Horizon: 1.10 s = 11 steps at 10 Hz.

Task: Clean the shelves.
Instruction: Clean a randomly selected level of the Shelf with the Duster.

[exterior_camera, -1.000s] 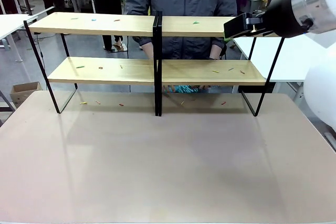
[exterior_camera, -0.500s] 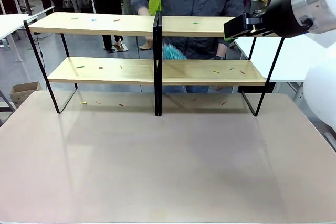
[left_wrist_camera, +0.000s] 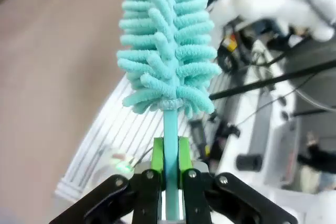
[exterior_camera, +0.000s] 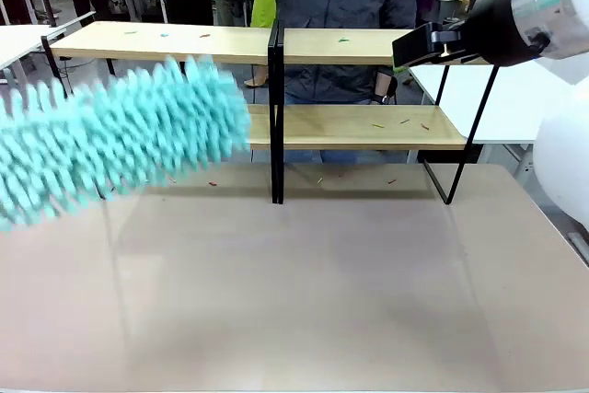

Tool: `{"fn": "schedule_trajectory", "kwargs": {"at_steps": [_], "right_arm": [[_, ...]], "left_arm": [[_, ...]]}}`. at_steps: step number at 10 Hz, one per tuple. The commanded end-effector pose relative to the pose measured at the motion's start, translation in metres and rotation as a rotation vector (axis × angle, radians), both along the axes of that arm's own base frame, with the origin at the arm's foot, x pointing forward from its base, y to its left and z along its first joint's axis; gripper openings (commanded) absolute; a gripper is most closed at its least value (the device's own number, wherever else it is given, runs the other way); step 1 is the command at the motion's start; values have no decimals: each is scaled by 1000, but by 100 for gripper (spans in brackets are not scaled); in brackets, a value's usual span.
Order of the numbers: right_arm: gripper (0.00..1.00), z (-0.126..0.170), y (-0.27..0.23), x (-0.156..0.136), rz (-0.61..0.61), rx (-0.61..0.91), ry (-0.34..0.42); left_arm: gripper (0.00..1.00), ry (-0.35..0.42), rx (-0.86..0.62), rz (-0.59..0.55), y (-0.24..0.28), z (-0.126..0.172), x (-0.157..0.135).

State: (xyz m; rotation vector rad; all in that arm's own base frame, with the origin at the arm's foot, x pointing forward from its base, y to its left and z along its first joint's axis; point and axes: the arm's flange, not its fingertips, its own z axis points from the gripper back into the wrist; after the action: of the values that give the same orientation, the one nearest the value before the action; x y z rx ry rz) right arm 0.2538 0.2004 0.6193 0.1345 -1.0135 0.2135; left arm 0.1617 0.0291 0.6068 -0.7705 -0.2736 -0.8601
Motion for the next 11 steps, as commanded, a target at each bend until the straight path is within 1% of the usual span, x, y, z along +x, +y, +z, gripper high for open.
{"fn": "schedule_trajectory", "kwargs": {"at_steps": [1, 2, 3, 4, 5, 6, 7, 8, 9, 10, 11], "right_arm": [[100, 0, 1, 1, 3, 2, 1], [100, 0, 1, 1, 3, 2, 1], [100, 0, 1, 1, 3, 2, 1], [100, 0, 1, 1, 3, 2, 1], [100, 0, 1, 1, 3, 2, 1], [100, 0, 1, 1, 3, 2, 1], [100, 0, 1, 1, 3, 2, 1], [100, 0, 1, 1, 3, 2, 1], [100, 0, 1, 1, 3, 2, 1], [100, 0, 1, 1, 3, 2, 1], [100, 0, 1, 1, 3, 2, 1]], "left_arm": [[12, 31, -87, 56, 14, 14, 3], [12, 31, -87, 56, 14, 14, 3], [12, -3, 3, -4, -2, -2, -1], [12, 12, 12, -10, -18, -14, -9], [12, 30, 148, -95, -35, -36, -15], [12, 46, 254, -159, -51, -57, -16], [12, 60, 302, -171, -67, -75, -13], [12, 79, 270, -105, -84, -84, -5], [12, 104, 176, -39, -104, -89, 2], [12, 68, 90, 100, -129, -95, 7], [12, 25, 85, 190, -165, -110, 12]]}}
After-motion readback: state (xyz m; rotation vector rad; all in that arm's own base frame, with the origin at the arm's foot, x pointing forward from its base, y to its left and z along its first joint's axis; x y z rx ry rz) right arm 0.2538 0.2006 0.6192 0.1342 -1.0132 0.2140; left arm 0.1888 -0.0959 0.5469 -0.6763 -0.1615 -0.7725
